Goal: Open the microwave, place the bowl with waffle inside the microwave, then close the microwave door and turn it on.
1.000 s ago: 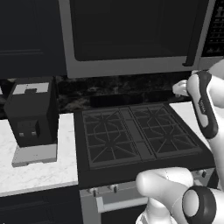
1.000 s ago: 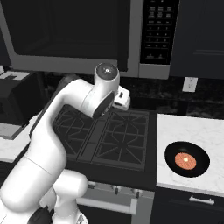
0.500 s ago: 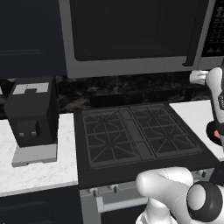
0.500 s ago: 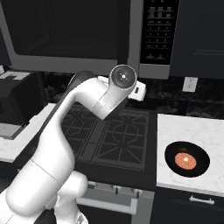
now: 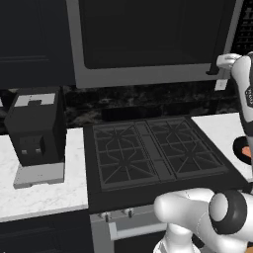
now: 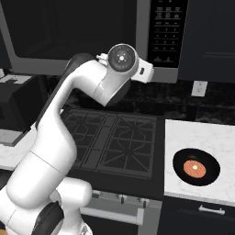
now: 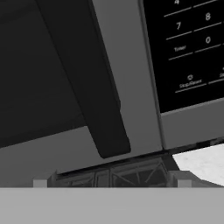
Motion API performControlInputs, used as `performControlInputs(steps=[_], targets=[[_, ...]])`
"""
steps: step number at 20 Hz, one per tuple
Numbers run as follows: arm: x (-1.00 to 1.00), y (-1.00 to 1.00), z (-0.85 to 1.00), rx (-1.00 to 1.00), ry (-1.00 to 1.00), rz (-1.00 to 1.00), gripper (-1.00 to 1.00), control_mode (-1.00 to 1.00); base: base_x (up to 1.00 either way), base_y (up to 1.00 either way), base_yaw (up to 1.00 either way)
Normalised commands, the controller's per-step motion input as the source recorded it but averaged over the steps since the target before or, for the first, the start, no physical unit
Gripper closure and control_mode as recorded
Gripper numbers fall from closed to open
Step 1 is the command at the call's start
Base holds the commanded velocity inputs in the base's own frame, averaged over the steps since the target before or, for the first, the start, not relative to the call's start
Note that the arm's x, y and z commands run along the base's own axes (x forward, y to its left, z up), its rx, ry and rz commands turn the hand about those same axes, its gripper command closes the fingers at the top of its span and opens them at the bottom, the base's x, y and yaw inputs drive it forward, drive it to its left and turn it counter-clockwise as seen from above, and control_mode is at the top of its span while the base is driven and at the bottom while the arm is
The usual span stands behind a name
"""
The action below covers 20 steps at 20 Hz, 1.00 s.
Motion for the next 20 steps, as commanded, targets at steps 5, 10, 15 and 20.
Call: performControlInputs(steps=[5, 10, 15, 20], targets=[[0.04, 0.0, 0.02, -0.01, 0.0, 0.01, -1.0, -1.0, 0.0, 0.0, 0.0], [0.14, 0.0, 0.0, 0.0, 0.0, 0.06, -1.0, -1.0, 0.0, 0.0, 0.0], [0.36, 0.0, 0.0, 0.0, 0.0, 0.04, -1.0, -1.0, 0.0, 0.0, 0.0], [0.48, 0.0, 0.0, 0.0, 0.0, 0.0, -1.0, -1.0, 0.0, 0.0, 0.0]])
